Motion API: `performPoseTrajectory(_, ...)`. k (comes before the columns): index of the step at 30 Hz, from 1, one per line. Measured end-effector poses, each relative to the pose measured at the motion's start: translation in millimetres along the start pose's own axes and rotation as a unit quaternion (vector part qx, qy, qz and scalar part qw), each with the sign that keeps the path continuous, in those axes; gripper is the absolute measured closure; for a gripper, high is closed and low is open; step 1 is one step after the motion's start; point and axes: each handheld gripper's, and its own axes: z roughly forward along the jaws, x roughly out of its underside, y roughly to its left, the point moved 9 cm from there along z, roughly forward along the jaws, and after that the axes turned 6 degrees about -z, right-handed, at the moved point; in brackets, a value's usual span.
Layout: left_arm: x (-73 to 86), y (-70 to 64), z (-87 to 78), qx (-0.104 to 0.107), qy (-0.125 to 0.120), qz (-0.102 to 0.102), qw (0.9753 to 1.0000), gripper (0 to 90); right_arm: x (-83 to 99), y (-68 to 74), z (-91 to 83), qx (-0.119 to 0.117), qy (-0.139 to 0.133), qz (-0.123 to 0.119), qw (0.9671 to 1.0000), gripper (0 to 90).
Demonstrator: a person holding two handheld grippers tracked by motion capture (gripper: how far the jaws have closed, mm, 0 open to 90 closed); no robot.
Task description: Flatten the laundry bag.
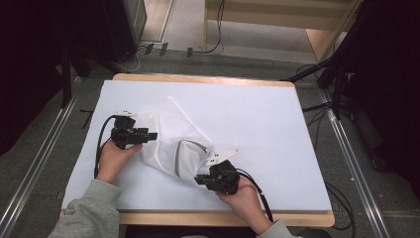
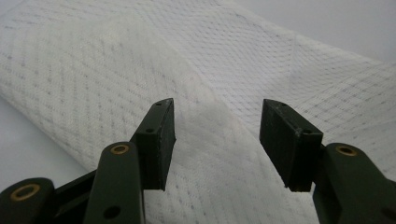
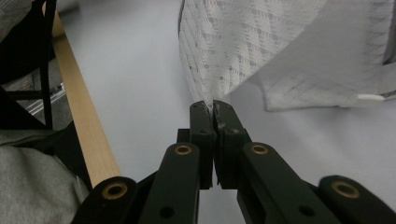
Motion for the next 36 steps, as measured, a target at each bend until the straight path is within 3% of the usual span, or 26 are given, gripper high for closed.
performPoseTrajectory(6, -1.9, -3.1, 5.6, 0.001, 0.006, 0.006, 1.0, 45.9, 6.6, 10.0, 2.8, -0.012, 0.011, -0.001, 0.9999, 89.3)
performPoseTrajectory(11, -2.6, -5.0, 9.3, 0.002, 0.008, 0.009, 0.9999, 45.8, 7.9, 10.0, 0.3, -0.009, 0.009, -0.002, 0.9999, 83.0)
performPoseTrajectory(20, -1.1, -9.7, 22.7, -0.002, 0.02, 0.016, 0.9997, 44.3, 7.7, -7.9, -13.5, 0.017, -0.01, 0.0, 0.9998, 70.1)
performPoseTrajectory(23, 1.4, -10.0, 29.0, -0.012, 0.031, 0.023, 0.9992, 44.2, 7.1, -13.7, -16.6, 0.025, -0.015, 0.001, 0.9996, 67.8)
performPoseTrajectory(28, 1.8, -9.2, 30.4, -0.028, 0.03, 0.04, 0.9984, 44.8, 6.0, -23.5, -19.7, 0.041, -0.024, 0.002, 0.9989, 65.9)
performPoseTrajectory(32, 1.9, -6.4, 29.7, -0.046, 0.026, 0.043, 0.9977, 53.7, 5.5, -32.6, -22.2, 0.052, -0.029, 0.005, 0.9982, 65.0)
performPoseTrajectory(35, 2.6, -5.1, 29.4, -0.054, 0.02, 0.035, 0.9977, 61.1, 3.8, -40.3, -23.9, 0.059, -0.038, 0.013, 0.9974, 64.8)
performPoseTrajectory(36, 2.4, -5.0, 29.5, -0.057, 0.017, 0.023, 0.998, 62.8, 3.0, -43.2, -24.3, 0.062, -0.041, 0.017, 0.9971, 64.7)
